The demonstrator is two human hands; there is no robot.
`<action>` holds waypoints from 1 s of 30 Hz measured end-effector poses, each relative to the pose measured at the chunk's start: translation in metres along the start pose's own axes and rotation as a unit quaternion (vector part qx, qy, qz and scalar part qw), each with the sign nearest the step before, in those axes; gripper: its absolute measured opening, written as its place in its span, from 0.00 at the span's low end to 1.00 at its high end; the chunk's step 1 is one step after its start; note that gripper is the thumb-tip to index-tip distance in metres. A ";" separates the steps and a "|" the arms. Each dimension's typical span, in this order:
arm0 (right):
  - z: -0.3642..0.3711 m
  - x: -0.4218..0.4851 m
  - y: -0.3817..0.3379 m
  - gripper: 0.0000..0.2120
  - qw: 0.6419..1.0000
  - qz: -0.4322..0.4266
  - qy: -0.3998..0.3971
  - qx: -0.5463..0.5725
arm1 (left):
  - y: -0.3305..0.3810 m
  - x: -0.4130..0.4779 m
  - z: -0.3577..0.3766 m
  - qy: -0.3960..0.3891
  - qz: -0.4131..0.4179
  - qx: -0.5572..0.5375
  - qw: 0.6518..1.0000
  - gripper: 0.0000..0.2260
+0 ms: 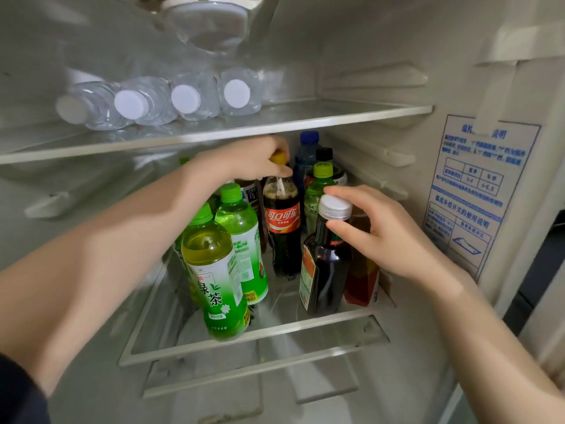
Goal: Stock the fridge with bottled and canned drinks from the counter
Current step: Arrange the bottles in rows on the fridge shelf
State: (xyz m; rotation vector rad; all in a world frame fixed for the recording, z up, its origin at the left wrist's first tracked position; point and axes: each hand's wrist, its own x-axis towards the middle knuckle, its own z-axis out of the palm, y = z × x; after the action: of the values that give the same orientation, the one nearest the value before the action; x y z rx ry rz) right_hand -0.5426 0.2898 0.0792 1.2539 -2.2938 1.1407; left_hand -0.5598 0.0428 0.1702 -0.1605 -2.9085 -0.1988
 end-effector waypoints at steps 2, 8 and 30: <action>0.003 0.000 0.001 0.23 1.000 0.004 0.006 0.001 | 0.000 -0.001 -0.003 -0.023 0.005 0.006 1.000 0.16; 0.008 -0.001 0.003 0.23 1.000 0.009 0.022 0.009 | -0.002 0.000 -0.004 -0.047 0.009 0.016 0.999 0.21; 0.009 0.008 -0.004 0.24 0.999 0.019 0.003 0.028 | -0.049 -0.001 -0.011 0.035 -0.137 -0.217 0.966 0.10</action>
State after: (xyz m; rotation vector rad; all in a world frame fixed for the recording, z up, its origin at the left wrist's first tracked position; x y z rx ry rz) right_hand -0.5429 0.2774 0.0800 1.2293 -2.3062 1.2273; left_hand -0.5622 -0.0076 0.1742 0.1791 -2.7607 -0.8687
